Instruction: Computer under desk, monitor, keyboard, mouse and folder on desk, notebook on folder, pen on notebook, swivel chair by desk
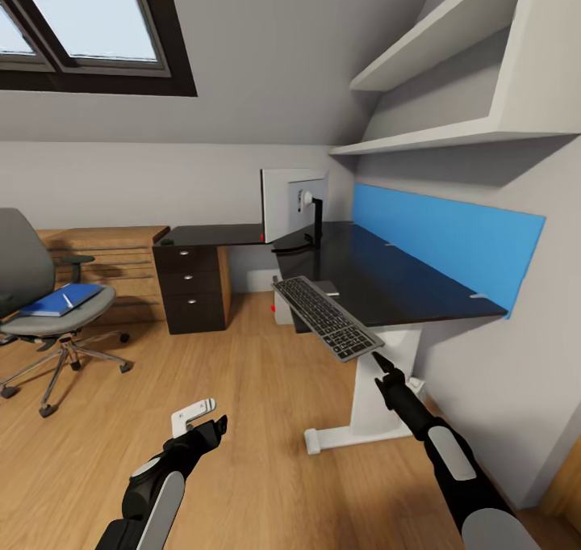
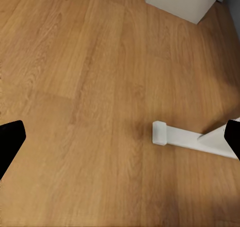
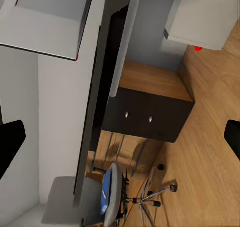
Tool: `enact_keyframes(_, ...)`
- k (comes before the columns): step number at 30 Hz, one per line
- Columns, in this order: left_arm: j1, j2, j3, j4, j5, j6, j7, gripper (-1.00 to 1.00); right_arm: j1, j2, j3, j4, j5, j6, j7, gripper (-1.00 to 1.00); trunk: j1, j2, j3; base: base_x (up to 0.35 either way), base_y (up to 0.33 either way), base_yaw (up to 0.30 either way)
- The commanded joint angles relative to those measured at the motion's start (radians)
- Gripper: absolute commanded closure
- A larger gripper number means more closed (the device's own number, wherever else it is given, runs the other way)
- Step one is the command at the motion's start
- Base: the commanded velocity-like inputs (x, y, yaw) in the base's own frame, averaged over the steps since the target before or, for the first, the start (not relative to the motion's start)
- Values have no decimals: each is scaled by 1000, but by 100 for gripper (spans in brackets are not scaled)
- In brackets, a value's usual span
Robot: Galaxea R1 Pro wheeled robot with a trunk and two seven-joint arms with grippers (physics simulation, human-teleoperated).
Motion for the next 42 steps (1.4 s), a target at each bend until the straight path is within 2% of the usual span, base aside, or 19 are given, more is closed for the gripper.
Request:
enact_keyframes(1,-1,0,-1,-1,10,2,9,-100,-1,1,-3,0,-9,9,-1,-100,0,-1,-1,24,145,0)
enact_keyframes(24,-1,0,-3,14,10,2,9,-100,-1,1,-4,0,-10,9,-7,-100,0,-1,-1,6,81,0)
enact_keyframes(31,-1,0,-3,14,10,2,9,-100,-1,2,-4,0,-10,9,-7,-100,-27,48,21,0,7,0)
enact_keyframes(39,-1,0,-3,14,10,2,9,-100,-1,2,-4,0,-10,9,-7,-100,-27,48,21,0,1,0)
enact_keyframes(42,-1,0,-4,14,10,2,9,-100,-1,1,-4,0,-10,9,-7,-100,-35,62,27,0,0,0)
